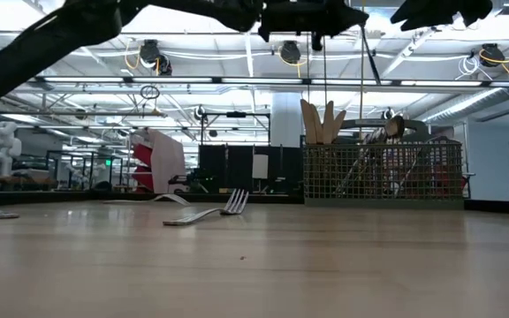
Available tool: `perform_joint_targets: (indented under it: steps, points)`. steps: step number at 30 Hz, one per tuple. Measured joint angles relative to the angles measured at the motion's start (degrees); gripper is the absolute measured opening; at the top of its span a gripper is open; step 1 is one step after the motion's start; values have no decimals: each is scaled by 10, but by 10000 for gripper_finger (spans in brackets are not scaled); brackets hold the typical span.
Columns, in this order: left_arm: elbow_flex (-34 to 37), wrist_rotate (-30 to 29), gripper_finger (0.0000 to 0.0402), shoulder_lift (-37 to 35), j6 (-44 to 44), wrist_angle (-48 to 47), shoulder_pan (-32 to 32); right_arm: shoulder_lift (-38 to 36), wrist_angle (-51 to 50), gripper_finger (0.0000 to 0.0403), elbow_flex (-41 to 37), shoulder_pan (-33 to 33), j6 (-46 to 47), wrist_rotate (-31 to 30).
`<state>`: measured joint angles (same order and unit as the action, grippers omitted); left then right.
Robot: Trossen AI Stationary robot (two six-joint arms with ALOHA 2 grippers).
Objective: Sort silverware
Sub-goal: Put the silver spoon into the silverware basket
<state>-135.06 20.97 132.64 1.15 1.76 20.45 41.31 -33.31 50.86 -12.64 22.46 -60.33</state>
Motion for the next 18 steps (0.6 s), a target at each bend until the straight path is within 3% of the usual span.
perform_joint_targets:
  steps: [5, 9, 18]
  points:
    - [0, 56, 6, -10, 30, -20, -2, 1, 51, 166, 0, 14, -52, 4]
    - [1, 65, 6, -10, 31, -26, -9, 4, 93, 178, 0, 21, -101, 21]
    - [1, 134, 6, -10, 41, -23, -34, 25, 95, 218, 0, 37, -107, 52]
